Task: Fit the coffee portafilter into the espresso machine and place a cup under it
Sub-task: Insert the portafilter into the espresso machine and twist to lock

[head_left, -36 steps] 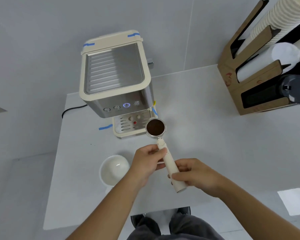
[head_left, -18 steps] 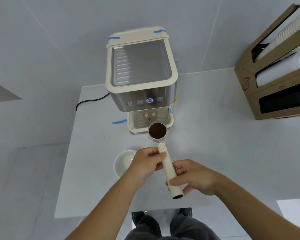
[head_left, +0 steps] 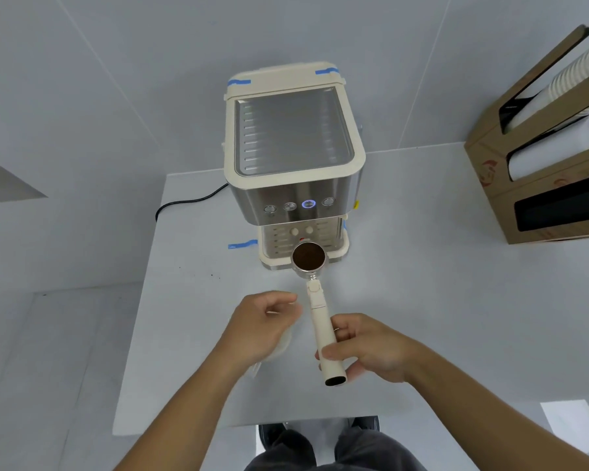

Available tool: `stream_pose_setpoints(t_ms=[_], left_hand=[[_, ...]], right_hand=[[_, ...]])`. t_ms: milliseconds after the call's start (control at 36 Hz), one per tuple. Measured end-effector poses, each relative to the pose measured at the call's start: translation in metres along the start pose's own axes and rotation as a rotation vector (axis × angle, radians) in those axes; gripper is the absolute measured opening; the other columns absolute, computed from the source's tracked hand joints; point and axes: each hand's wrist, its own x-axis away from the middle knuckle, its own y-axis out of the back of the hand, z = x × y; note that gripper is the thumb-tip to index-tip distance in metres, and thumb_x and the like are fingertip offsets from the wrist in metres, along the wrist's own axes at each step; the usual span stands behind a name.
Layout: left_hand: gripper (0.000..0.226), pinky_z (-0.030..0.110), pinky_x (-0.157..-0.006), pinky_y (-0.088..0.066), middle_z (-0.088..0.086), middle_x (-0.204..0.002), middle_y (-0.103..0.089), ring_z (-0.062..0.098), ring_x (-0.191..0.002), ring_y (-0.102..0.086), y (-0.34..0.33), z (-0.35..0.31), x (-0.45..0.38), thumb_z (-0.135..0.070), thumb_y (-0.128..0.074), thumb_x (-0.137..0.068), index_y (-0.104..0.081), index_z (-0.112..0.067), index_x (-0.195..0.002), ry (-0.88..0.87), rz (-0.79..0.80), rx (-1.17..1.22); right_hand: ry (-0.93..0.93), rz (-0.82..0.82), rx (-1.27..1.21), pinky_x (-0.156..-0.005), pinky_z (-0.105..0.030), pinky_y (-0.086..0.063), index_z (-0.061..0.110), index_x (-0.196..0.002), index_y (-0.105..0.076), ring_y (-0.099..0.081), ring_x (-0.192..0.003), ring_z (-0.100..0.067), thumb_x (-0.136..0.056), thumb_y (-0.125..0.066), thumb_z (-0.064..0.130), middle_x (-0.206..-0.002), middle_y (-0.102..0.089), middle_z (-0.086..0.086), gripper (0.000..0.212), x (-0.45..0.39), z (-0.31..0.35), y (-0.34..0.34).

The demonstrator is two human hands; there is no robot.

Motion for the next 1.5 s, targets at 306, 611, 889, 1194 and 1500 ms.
stream_pose_setpoints(t_ms=[306, 611, 889, 1194, 1500], left_hand=[[0.022, 0.002, -0.071, -0.044, -0.024, -0.09, -0.07, -0.007, -0.089, -0.064, 0.059, -0.071, 0.006, -0.027, -0.07, -0.086, -0.066, -0.048, -0.091, -0.539, -0.287, -0.135], [0.035, 0.009, -0.092, -0.039, -0.011, -0.118, -0.067, -0.005, -0.102, -0.055, 0.079, -0.147, -0.037, -0.04, -0.062, -0.088, -0.068, -0.024, -0.119, -0.797, -0.36, -0.45], [0.053, 0.037, -0.113, -0.029, 0.002, -0.153, -0.043, 0.017, -0.145, -0.03, 0.076, -0.175, -0.095, -0.053, -0.048, -0.092, -0.048, -0.028, -0.139, -0.786, -0.095, -0.755], [0.077, 0.045, -0.12, 0.006, -0.008, -0.165, 0.002, 0.011, -0.15, 0.006, 0.077, -0.184, -0.118, -0.077, -0.015, -0.083, -0.005, -0.044, -0.152, -0.779, 0.055, -1.131], [0.075, 0.043, -0.121, 0.004, -0.014, -0.164, -0.002, 0.006, -0.149, 0.004, 0.078, -0.183, -0.125, -0.08, -0.021, -0.082, -0.009, -0.05, -0.15, -0.808, 0.05, -1.082]], right_hand=[[0.037, -0.034, -0.062, -0.072, -0.045, -0.06, 0.013, -0.116, -0.064, -0.072, -0.095, -0.034, -0.072, -0.076, 0.01, -0.106, -0.071, -0.019, 0.046, -0.019, 0.011, 0.004], [0.078, -0.083, -0.122, -0.068, -0.042, -0.061, 0.009, -0.115, -0.062, -0.072, -0.09, -0.026, -0.08, -0.073, 0.002, -0.108, -0.073, -0.015, 0.036, -0.034, 0.032, 0.001], [0.141, -0.117, -0.171, -0.067, -0.043, -0.061, 0.013, -0.116, -0.062, -0.068, -0.089, -0.025, -0.082, -0.071, 0.001, -0.103, -0.07, -0.011, 0.037, -0.048, 0.05, -0.003], [0.18, -0.132, -0.177, -0.063, -0.039, -0.06, 0.018, -0.119, -0.062, -0.069, -0.089, -0.022, -0.084, -0.07, 0.0, -0.103, -0.069, -0.011, 0.04, -0.049, 0.056, -0.003], [0.21, -0.121, -0.19, -0.06, -0.036, -0.06, 0.026, -0.108, -0.063, -0.069, -0.092, -0.02, -0.083, -0.07, 0.0, -0.105, -0.069, -0.012, 0.037, -0.06, 0.056, -0.004]])
